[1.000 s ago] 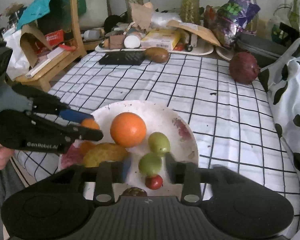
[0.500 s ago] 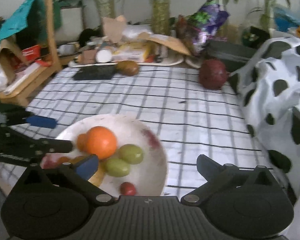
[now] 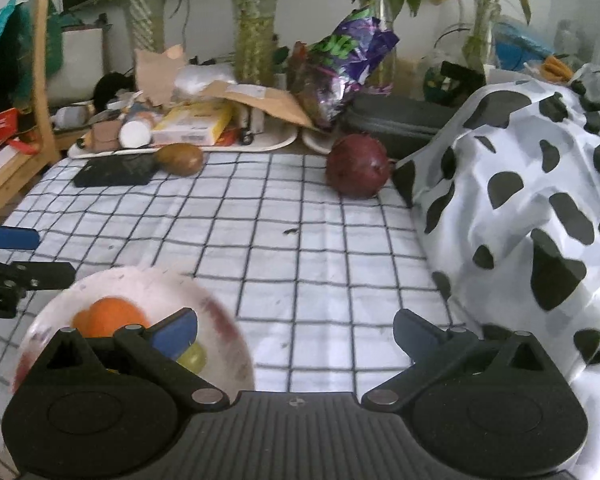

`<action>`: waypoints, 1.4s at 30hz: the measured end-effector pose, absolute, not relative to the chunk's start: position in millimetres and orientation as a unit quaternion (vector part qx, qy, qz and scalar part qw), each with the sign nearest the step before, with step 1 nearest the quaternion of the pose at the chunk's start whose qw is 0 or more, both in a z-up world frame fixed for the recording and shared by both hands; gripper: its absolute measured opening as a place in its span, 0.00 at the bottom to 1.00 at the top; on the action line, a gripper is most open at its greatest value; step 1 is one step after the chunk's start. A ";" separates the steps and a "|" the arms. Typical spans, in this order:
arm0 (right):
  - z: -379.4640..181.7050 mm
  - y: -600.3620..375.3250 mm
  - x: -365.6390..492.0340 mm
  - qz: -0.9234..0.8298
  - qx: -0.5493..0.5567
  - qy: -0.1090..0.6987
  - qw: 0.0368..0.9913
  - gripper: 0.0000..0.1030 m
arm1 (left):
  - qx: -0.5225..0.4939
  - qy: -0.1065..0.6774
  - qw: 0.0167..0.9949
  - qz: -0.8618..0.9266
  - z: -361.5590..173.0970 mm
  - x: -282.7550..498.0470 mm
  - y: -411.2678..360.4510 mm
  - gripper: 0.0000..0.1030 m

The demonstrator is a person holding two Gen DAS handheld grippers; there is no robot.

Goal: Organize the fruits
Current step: 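Withdraw both tools toward the brown mango and red dragon fruit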

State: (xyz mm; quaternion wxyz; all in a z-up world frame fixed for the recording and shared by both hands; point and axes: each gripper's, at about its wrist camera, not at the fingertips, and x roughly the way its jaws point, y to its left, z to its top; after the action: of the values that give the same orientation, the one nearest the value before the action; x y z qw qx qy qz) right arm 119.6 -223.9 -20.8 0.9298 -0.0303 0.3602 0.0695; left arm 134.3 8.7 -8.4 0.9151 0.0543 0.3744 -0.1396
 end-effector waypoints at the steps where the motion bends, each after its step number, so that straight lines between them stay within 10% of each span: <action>1: -21.2 -224.6 123.8 0.066 -0.031 0.360 0.930 1.00 | 0.056 0.371 0.917 -0.138 -8.1 138.4 8.6 0.72; 42: -52.8 -247.1 296.3 0.040 -0.070 0.366 0.927 1.00 | 0.121 0.300 0.943 -0.078 -78.3 320.7 -13.9 0.91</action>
State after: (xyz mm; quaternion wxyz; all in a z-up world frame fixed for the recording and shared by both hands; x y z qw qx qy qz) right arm 296.3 -247.1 -52.8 0.9273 -0.0700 0.3656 0.0395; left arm 320.7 -13.9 -78.3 0.9430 0.1212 0.3001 -0.0777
